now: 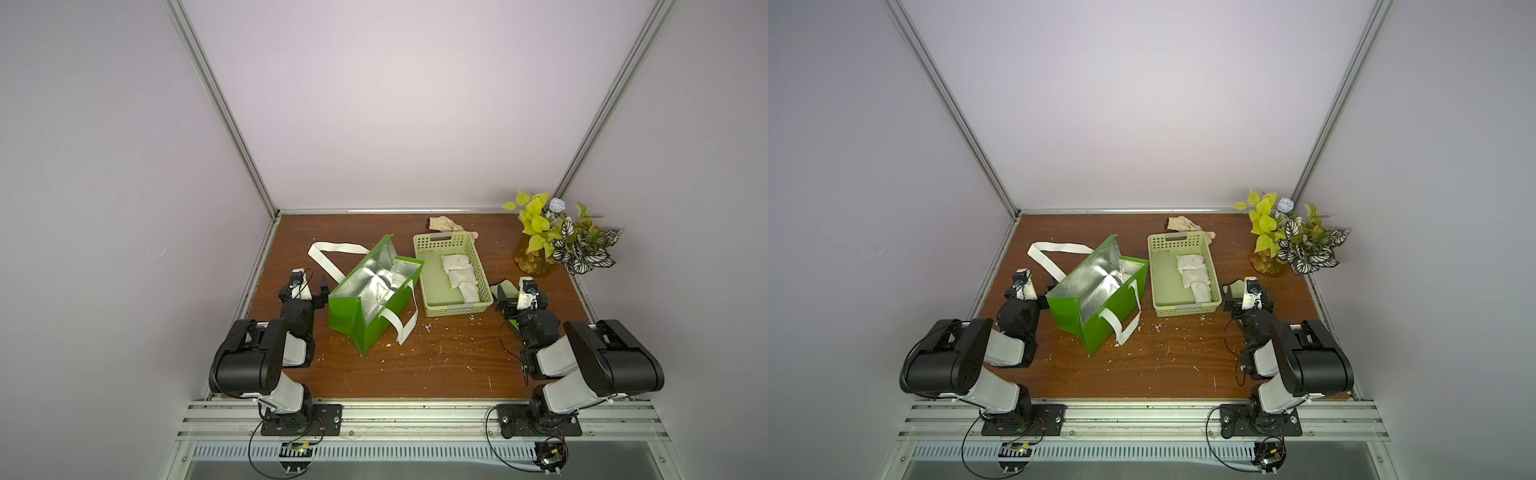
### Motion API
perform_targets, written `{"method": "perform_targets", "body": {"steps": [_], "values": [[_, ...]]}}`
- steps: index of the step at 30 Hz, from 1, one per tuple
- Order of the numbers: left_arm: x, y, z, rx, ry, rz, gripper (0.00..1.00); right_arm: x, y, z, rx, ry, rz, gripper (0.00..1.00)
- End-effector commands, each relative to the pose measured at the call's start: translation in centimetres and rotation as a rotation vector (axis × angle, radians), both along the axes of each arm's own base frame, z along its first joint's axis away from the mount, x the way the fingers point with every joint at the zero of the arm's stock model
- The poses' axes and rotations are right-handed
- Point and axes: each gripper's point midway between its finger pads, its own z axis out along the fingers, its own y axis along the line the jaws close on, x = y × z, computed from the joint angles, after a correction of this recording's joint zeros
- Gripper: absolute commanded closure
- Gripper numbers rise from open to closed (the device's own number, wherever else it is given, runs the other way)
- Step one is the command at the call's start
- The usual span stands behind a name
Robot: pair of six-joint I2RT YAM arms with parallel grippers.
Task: Place the ice pack in the delivery bag
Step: Pick up the ice pack from the bin.
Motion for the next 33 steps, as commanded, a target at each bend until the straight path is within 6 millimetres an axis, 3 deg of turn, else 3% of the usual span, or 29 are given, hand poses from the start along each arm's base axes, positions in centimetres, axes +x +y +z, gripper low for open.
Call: {"method": "perform_targets", "body": {"steps": [1, 8, 13, 17, 19, 26, 28, 33], "values": [[-1.9, 0.7, 3.1, -0.010, -0.110, 0.052, 0.02, -0.4, -0.6, 4.5, 0.024, -0.179, -0.034, 0.01], [-3.4, 4.5, 8.3, -0.208, -0.125, 0.279, 0.02, -0.9, 0.2, 6.8, 0.053, -0.131, 0.012, 0.01], [-2.7, 3.8, 13.3, -0.324, -0.035, 0.237, 0.02, -1.4, 1.7, 9.3, 0.128, -0.059, 0.089, 0.01], [-2.1, 1.1, 18.9, -0.332, 0.061, 0.092, 0.02, -1.3, 3.6, 11.6, 0.233, 0.021, 0.170, 0.01], [-2.3, -0.1, 21.1, -0.327, 0.113, 0.022, 0.02, -1.1, 4.4, 11.6, 0.277, 0.111, 0.192, 0.01], [-4.7, -6.3, 29.3, -0.269, 0.144, -0.282, 0.02, -0.2, 9.5, 13.0, 0.252, 0.350, 0.397, 0.01], [-4.9, -8.2, 29.8, -0.251, 0.182, -0.351, 0.02, 0.2, 10.4, 13.2, 0.218, 0.386, 0.413, 0.01], [-4.8, -13.6, 28.3, -0.093, 0.330, -0.388, 0.02, 1.7, 11.2, 12.3, 0.120, 0.493, 0.385, 0.01]]}}
